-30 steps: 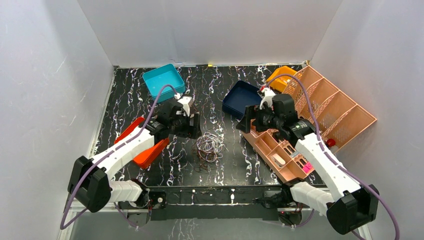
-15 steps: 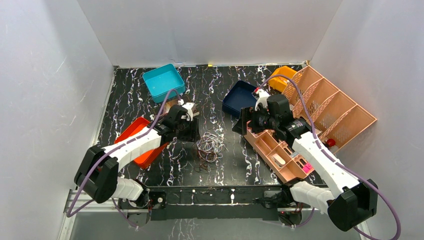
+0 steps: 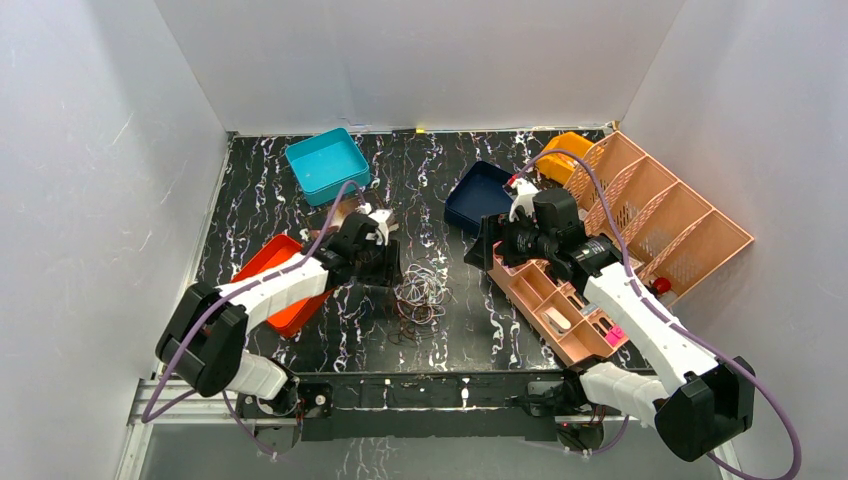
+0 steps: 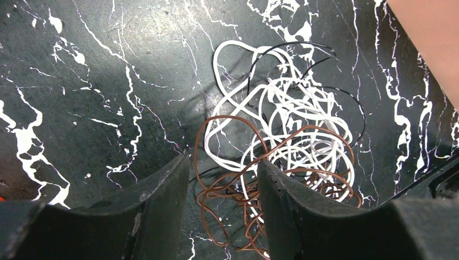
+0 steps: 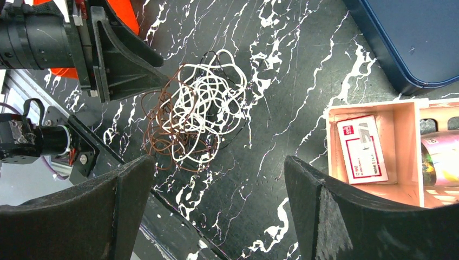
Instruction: Untangle the cables
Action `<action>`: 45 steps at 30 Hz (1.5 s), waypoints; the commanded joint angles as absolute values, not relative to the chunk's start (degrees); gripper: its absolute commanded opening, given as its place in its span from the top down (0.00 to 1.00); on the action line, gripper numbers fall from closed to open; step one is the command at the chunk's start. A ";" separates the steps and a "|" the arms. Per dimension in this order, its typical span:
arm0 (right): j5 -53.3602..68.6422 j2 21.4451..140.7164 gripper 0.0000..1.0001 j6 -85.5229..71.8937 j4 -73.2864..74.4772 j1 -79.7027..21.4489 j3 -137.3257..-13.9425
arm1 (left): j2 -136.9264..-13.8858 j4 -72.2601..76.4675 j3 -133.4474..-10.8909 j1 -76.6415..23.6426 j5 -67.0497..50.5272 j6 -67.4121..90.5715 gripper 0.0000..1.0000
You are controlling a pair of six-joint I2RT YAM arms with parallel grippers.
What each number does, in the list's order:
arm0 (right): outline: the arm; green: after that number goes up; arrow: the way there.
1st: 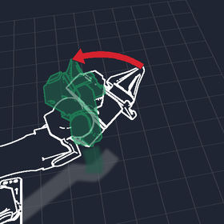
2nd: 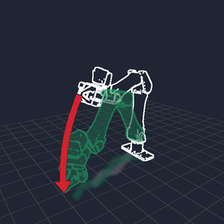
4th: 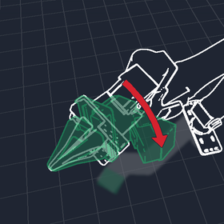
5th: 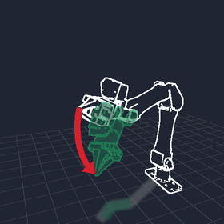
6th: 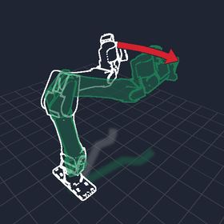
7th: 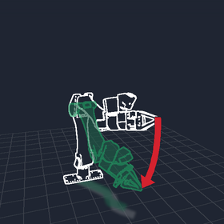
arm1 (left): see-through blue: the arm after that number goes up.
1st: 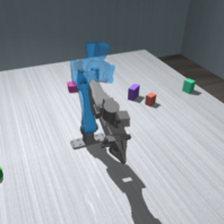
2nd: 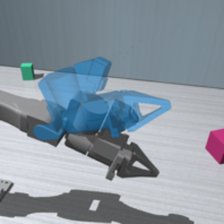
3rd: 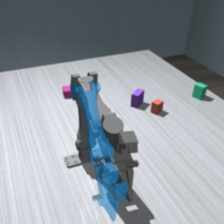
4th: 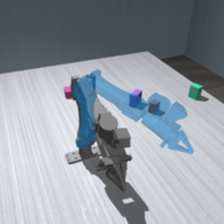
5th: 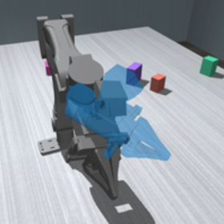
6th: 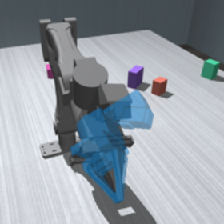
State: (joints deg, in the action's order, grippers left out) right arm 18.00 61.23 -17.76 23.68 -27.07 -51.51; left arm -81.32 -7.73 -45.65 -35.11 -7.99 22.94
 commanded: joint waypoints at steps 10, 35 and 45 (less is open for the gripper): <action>19.56 61.73 0.03 -17.34 20.68 -27.30 -52.34 | -74.96 -8.31 -45.22 -35.42 -9.51 18.30 0.40; 19.00 60.55 0.03 -17.13 21.75 -27.31 -51.92 | -84.98 0.55 -44.79 -35.42 -9.53 18.57 0.61; 19.51 60.73 0.03 -17.14 21.49 -27.25 -51.91 | -81.46 -0.84 -44.56 -35.42 -7.54 18.42 0.95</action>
